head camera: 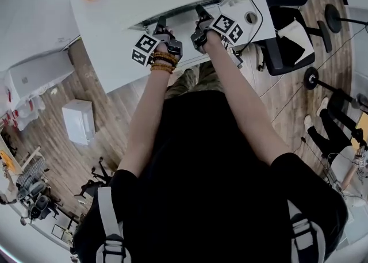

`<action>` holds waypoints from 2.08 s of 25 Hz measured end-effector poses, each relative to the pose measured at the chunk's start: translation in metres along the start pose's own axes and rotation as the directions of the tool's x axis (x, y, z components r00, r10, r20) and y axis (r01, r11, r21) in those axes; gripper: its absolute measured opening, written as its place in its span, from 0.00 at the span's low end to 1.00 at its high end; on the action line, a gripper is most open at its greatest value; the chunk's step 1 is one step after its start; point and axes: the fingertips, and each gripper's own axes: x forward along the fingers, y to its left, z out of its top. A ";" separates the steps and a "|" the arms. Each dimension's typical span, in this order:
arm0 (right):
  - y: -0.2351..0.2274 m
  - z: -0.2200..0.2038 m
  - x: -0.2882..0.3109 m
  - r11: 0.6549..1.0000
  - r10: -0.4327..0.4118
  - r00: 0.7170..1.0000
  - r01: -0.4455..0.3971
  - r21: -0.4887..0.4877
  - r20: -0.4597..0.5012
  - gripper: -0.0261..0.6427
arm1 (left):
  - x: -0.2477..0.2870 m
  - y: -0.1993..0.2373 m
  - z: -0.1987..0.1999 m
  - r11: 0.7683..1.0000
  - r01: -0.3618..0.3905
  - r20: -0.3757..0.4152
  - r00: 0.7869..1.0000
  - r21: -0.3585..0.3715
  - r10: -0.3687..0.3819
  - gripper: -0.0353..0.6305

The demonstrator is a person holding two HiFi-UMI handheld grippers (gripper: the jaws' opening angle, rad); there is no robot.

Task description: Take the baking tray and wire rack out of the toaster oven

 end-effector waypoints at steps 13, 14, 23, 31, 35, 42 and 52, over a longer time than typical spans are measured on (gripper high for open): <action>-0.009 -0.012 -0.019 1.000 0.003 1.000 -0.003 -0.005 -0.009 0.13 | -0.018 0.008 -0.014 1.000 0.008 -0.029 1.000 0.009 -0.008 0.15; -0.010 -0.013 -0.021 1.000 0.004 1.000 -0.004 -0.005 -0.009 0.13 | -0.019 0.008 -0.016 1.000 0.009 -0.030 1.000 0.008 -0.009 0.15; -0.011 -0.018 -0.028 0.999 0.042 0.999 -0.042 0.011 -0.018 0.13 | -0.029 0.011 -0.023 1.000 0.010 -0.037 0.999 -0.013 -0.011 0.15; -0.012 -0.018 -0.030 0.997 0.053 0.999 -0.053 0.058 -0.010 0.13 | -0.032 0.008 -0.024 1.000 0.021 -0.046 0.999 -0.015 -0.022 0.14; -0.011 -0.019 -0.034 0.997 0.047 0.999 -0.047 0.059 -0.008 0.13 | -0.034 0.007 -0.025 1.000 0.025 -0.054 0.998 -0.017 -0.026 0.14; -0.015 -0.023 -0.042 0.998 0.029 1.000 -0.029 0.048 -0.002 0.12 | -0.039 0.010 -0.030 0.999 0.032 -0.059 0.998 -0.044 -0.035 0.14; -0.013 -0.029 -0.060 1.000 0.008 1.000 -0.008 0.019 -0.021 0.12 | -0.055 0.009 -0.039 0.995 0.052 -0.058 0.997 -0.090 -0.058 0.13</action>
